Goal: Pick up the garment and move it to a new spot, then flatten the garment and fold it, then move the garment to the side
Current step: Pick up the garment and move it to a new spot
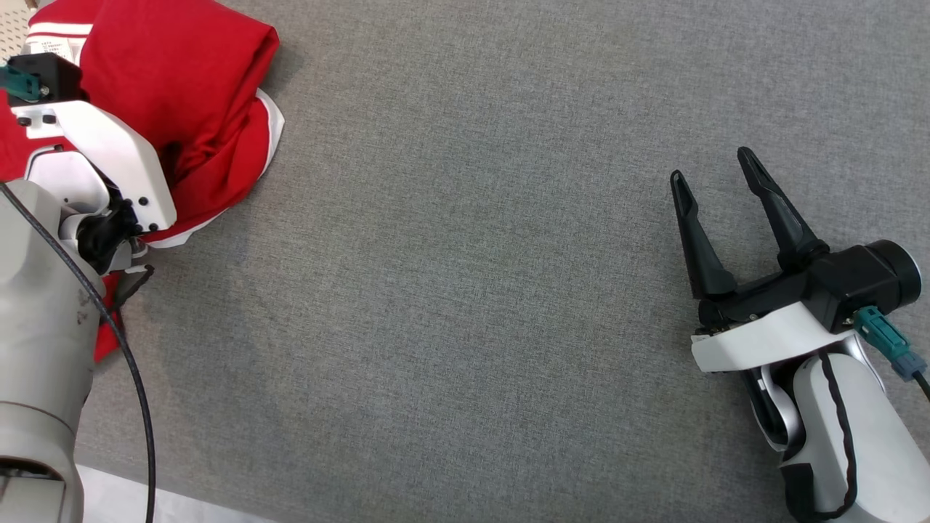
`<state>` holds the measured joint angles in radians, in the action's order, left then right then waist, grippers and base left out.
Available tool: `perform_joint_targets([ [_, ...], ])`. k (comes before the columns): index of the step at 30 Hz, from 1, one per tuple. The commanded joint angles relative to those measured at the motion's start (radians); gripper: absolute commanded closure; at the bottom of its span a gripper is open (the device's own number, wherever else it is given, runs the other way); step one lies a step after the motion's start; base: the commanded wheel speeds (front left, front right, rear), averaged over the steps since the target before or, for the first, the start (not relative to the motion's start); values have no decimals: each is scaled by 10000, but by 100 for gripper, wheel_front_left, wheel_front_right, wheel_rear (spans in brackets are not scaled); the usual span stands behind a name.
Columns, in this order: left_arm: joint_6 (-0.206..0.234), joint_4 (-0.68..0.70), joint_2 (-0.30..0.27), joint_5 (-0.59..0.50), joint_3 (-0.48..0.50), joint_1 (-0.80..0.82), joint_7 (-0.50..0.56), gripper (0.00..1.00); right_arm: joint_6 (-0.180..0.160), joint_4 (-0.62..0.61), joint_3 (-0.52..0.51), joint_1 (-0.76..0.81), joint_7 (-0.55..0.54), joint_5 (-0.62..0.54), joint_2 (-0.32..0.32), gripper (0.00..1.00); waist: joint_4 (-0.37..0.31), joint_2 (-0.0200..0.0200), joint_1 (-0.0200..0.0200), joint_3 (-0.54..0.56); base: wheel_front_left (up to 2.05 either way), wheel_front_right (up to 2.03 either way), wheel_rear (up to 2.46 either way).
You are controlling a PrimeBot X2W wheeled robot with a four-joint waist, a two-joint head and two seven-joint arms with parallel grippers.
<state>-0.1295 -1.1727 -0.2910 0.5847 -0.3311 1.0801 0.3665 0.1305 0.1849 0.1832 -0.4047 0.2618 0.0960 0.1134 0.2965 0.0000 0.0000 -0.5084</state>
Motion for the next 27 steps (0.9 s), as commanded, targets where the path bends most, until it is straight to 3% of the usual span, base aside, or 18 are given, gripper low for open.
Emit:
perform_joint_targets([
  [1,-10,-32,65,53,-36,137,15,100,5,93,-1,-45,56,-28,49,0,3,0,0,11,0,0,0],
  [11,154,-355,-10,215,120,161,-1601,100,5,228,-47,160,57,-30,-7,0,93,0,0,559,0,0,0],
  [20,496,-262,82,270,356,82,-4315,100,5,453,-89,639,56,102,-193,0,266,0,0,1844,0,0,0],
  [27,286,164,203,425,577,30,-6025,100,5,637,-204,1153,57,212,-393,0,270,0,0,2958,0,0,0],
])
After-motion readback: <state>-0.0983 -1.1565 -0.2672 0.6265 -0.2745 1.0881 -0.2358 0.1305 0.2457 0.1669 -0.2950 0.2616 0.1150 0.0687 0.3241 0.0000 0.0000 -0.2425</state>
